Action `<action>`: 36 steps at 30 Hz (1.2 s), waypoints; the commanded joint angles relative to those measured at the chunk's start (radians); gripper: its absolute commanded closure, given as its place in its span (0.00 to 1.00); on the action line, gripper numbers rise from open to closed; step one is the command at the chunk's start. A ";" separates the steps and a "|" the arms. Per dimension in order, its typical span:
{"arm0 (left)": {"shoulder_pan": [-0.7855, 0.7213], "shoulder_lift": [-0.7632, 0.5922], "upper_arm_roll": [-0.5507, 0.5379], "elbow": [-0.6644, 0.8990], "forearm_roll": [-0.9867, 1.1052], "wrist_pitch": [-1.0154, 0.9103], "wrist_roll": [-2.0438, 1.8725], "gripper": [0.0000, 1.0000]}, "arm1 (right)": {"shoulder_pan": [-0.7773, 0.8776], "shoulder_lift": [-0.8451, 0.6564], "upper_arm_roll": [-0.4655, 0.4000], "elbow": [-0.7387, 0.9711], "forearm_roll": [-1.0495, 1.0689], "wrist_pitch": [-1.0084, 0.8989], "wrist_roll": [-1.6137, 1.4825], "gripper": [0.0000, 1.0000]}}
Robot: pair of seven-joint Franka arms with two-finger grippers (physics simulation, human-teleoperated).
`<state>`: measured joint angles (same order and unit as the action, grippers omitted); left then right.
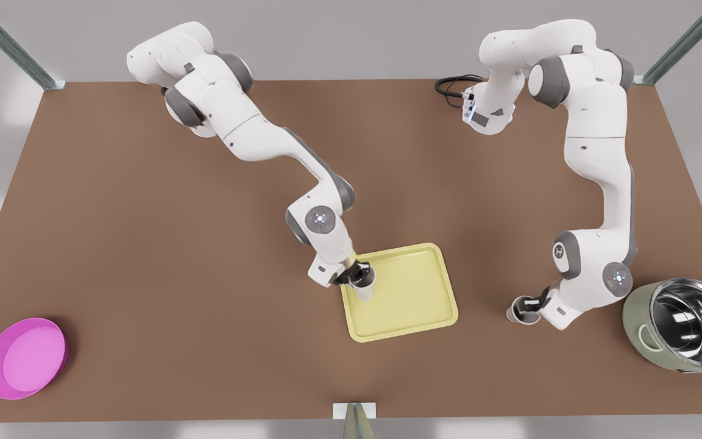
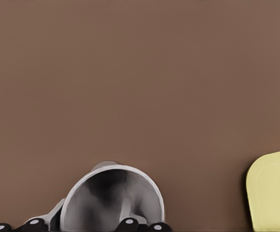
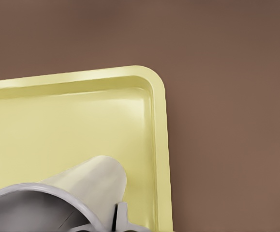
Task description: Use the left arm to pick up the white IKEA cup from the tray and place it on the middle-left position; use the right arm to pick up the white IKEA cup from the tray and place it on the middle-right position
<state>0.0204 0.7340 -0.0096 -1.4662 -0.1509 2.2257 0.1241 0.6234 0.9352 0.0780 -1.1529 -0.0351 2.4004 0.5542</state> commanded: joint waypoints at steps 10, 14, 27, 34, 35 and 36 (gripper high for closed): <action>-0.066 -0.651 0.005 -0.165 0.128 -0.535 -0.103 0.00 | -0.211 -0.187 0.100 -0.261 -0.011 -0.124 -0.086 0.89; -0.054 -0.528 0.010 -0.037 0.120 -0.526 -0.109 0.00 | -0.231 -0.154 0.100 -0.246 -0.014 -0.233 -0.103 0.87; -0.027 -0.524 0.005 -0.040 0.028 -0.518 -0.113 0.00 | -0.217 -0.110 0.100 -0.177 -0.026 -0.279 -0.134 0.00; -0.025 -0.524 0.005 -0.039 0.022 -0.518 -0.113 0.00 | -0.294 -0.340 0.095 -0.189 -0.023 -0.399 -0.186 0.00; -0.025 -0.524 0.005 -0.039 0.022 -0.518 -0.113 0.00 | -0.327 -0.403 0.091 -0.189 -0.025 -0.457 -0.203 0.00; -0.019 -0.525 0.005 -0.039 0.017 -0.520 -0.104 0.00 | -0.369 -0.467 0.091 -0.189 -0.026 -0.581 -0.223 0.00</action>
<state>-0.0022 0.2104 -0.0045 -1.5055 -0.1329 1.7079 0.0408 0.2749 0.5015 0.1697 -1.3433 -0.0605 2.0001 0.4297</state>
